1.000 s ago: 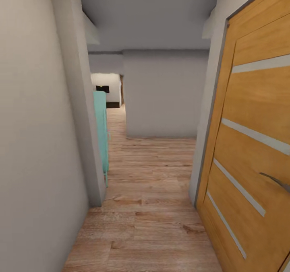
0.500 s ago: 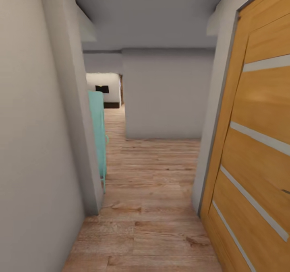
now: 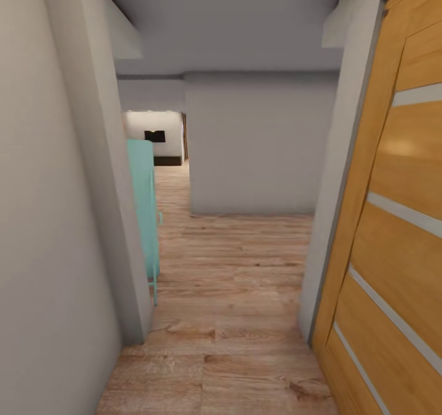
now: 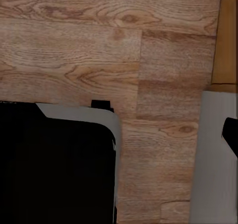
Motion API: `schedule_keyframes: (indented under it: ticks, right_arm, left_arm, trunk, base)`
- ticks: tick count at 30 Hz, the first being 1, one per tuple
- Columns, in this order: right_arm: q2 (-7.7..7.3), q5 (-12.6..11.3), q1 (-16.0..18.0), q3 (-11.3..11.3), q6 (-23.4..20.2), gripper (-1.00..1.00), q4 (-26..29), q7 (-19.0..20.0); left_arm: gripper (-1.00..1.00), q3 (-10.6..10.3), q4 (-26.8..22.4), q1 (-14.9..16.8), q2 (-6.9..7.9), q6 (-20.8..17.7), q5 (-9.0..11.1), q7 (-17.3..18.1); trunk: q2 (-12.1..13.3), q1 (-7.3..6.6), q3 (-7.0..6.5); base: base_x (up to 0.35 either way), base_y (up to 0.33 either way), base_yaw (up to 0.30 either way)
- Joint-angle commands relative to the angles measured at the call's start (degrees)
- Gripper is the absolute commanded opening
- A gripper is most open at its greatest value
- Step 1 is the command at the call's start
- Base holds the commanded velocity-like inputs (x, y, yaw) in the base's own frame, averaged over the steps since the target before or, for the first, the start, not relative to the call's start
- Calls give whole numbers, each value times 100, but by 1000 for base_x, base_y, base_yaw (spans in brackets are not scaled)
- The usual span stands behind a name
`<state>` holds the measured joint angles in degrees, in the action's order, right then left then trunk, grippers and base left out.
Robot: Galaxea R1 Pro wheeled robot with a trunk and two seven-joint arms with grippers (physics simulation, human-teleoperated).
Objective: Move the two storage containers from the living room to the garage. In the garage, place one container on the floor and stack the other container on top of it (either order is fine).
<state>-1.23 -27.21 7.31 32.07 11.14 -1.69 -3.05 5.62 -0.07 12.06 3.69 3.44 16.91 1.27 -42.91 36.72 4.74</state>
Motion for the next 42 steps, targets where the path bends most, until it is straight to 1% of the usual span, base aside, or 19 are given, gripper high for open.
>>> schedule_keyframes:
  ticks: [1,9,31,42]
  right_arm:
    - [-4,-28,7,50,28,100,-16,-7]
    - [-30,23,7,76,28,100,-16,19]
    - [-26,18,7,67,29,100,-16,50]
    - [-26,23,7,104,0,100,-16,50]
  left_arm:
    - [100,44,7,6,-1,17,5,13]
    - [100,44,7,7,-8,21,5,13]
    - [100,44,7,6,0,41,5,13]
    - [100,44,7,5,0,29,5,13]
  trunk:
    - [-6,4,9]
    - [-6,4,9]
    - [-6,4,9]
    - [-6,4,9]
  base:
    - [323,0,0]
    - [323,0,0]
    - [323,0,0]
    - [323,0,0]
